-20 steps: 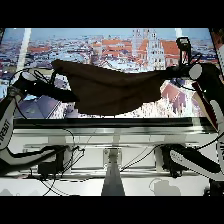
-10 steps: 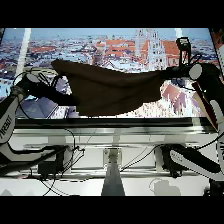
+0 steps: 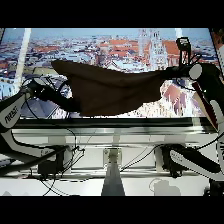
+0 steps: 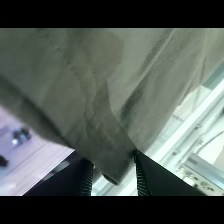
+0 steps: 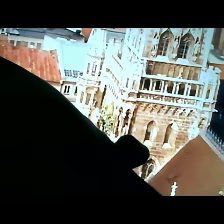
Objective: Fold the clothes and pants, and hang the long-sleeved shirts on hangers.
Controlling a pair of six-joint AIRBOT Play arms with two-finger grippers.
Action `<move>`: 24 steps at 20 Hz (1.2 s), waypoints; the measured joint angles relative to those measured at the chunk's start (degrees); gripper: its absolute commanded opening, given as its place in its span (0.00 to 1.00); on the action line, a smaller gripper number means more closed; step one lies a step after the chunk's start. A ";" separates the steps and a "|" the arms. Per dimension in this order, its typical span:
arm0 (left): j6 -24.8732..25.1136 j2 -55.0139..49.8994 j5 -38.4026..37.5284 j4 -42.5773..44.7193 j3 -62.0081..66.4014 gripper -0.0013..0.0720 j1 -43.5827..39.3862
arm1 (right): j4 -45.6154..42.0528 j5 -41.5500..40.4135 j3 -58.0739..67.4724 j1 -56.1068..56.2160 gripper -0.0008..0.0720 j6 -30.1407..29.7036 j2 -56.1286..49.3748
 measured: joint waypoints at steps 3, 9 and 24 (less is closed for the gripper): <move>0.00 -0.90 -0.33 -0.68 0.00 0.36 0.00 | 0.07 0.17 0.00 0.00 0.03 0.00 0.00; 1.90 -1.40 -1.51 -0.48 0.31 0.04 1.27 | 0.13 0.83 0.00 0.00 0.03 0.00 0.00; 1.44 6.84 -14.88 -7.91 19.10 0.04 4.61 | 0.02 -0.17 6.54 0.00 0.03 0.00 8.33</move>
